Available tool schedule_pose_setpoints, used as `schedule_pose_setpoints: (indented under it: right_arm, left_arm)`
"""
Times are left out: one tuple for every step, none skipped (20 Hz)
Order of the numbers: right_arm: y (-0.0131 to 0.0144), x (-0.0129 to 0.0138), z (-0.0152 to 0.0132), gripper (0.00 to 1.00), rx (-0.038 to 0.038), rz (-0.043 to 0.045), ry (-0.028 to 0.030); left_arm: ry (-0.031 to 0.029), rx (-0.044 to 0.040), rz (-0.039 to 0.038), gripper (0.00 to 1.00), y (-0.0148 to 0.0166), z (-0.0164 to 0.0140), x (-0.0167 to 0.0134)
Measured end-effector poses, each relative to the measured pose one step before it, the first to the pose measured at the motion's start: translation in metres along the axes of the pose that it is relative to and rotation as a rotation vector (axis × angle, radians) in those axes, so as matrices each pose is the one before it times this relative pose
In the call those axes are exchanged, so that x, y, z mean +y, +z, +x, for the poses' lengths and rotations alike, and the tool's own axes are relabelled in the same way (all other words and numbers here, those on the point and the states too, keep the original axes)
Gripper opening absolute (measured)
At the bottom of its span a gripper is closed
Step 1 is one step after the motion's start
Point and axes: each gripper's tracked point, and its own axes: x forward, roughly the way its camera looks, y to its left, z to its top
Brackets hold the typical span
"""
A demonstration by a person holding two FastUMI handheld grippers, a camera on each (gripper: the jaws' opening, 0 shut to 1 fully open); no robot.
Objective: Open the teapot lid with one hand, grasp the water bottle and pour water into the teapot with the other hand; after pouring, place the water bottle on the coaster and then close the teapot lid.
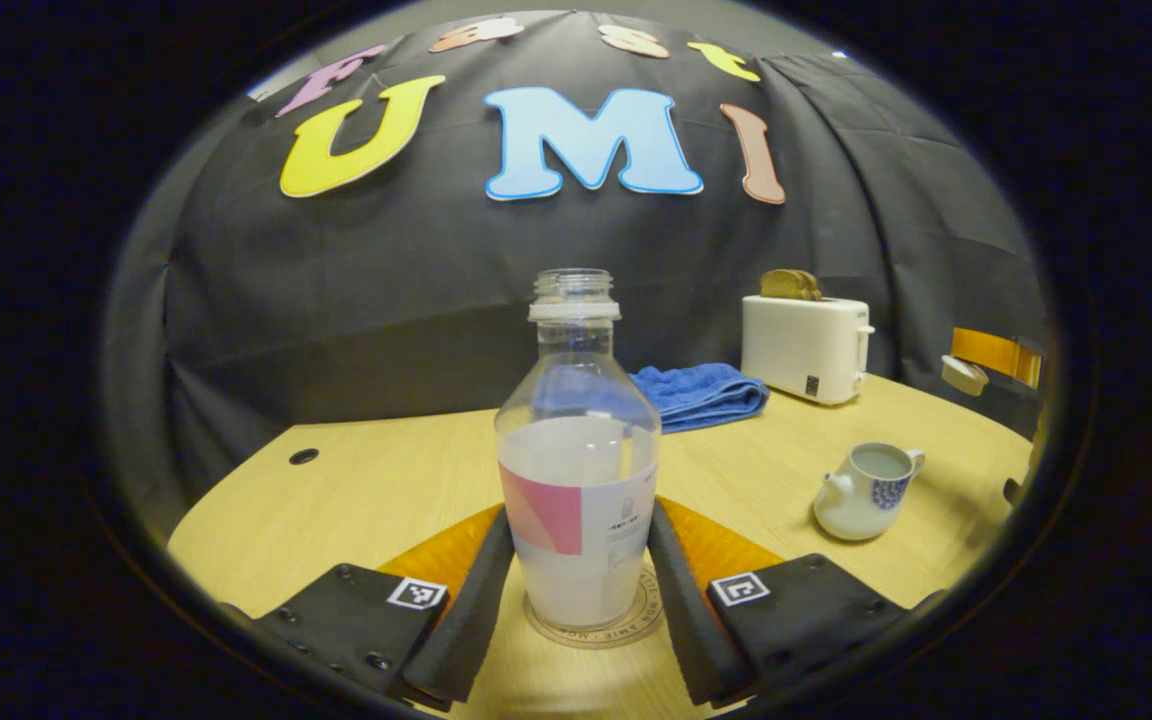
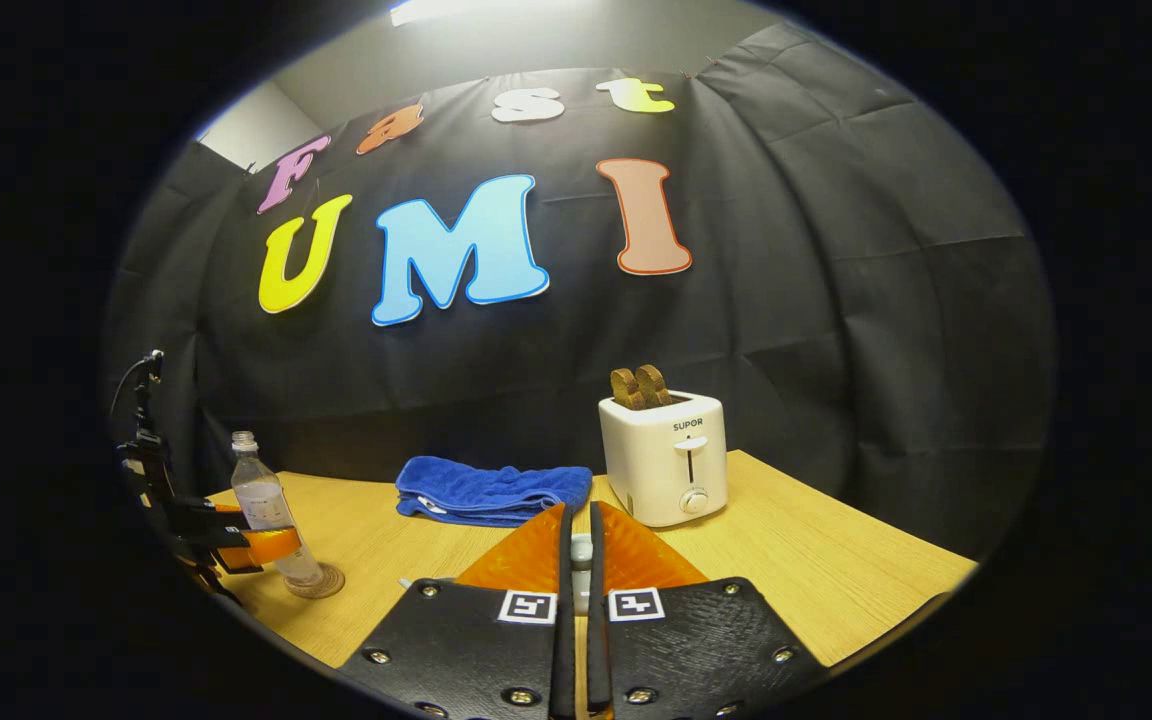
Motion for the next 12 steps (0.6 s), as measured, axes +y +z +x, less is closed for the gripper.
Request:
schedule_pose_setpoints:
  right_arm:
    - [-0.00016,0.00069,-0.00027,0.05,0.00101,0.00095,0.00202]
    - [-0.00013,-0.00015,0.00011,0.05,0.00047,-0.00086,0.00048]
    - [-0.00012,0.00023,-0.00008,0.05,-0.00071,-0.00214,-0.00038]
    - [-0.00007,0.00061,0.00017,0.05,-0.00088,-0.00204,0.00068]
    - [-0.00002,0.00059,0.00042,0.05,0.00071,-0.00148,0.00107]
    - [-0.00125,0.00090,0.00026,0.05,0.00189,-0.00151,0.00082]
    - [-0.00044,0.00042,0.00014,0.05,0.00291,-0.00173,0.00076]
    - [-0.00173,0.00073,0.00067,0.05,0.00292,-0.00171,0.00102]
    - [0.00039,0.00055,-0.00048,0.05,0.00122,-0.00215,0.00013]
    - [-0.00068,0.00093,0.00082,0.05,0.00024,-0.00273,0.00089]
    - [0.00042,0.00099,-0.00014,0.05,-0.00140,-0.00271,0.00185]
    - [-0.00043,0.00150,-0.00034,0.05,-0.00080,-0.00350,0.00131]
  left_arm:
    - [-0.00434,0.01611,-0.00316,0.83,-0.00526,0.00048,-0.00086]
    - [-0.00820,0.02220,-0.00606,0.84,-0.00527,0.00000,-0.00156]
    - [-0.00204,0.02079,-0.00393,0.84,-0.00729,-0.00022,-0.00061]
    - [-0.00764,0.01380,-0.00702,0.84,-0.00512,0.00232,-0.00188]
    - [-0.00739,0.00476,-0.00909,0.84,-0.00164,0.00126,-0.00159]
    - [-0.00541,-0.00101,-0.00354,0.84,0.00018,-0.00124,-0.00087]
    - [-0.00636,-0.00625,-0.00075,0.84,0.00285,-0.00141,-0.00097]
    - [-0.00534,-0.00442,0.00272,0.84,0.00191,-0.00056,-0.00133]
    - [-0.00211,-0.00342,0.00433,0.87,0.00280,-0.00162,-0.00038]
    - [-0.00431,-0.00701,-0.00105,0.89,0.00195,0.00093,-0.00125]
    - [-0.00489,-0.00178,-0.00069,0.91,0.00193,-0.00256,-0.00095]
    - [-0.00178,-0.00198,-0.00071,0.91,0.00004,0.00012,-0.00014]
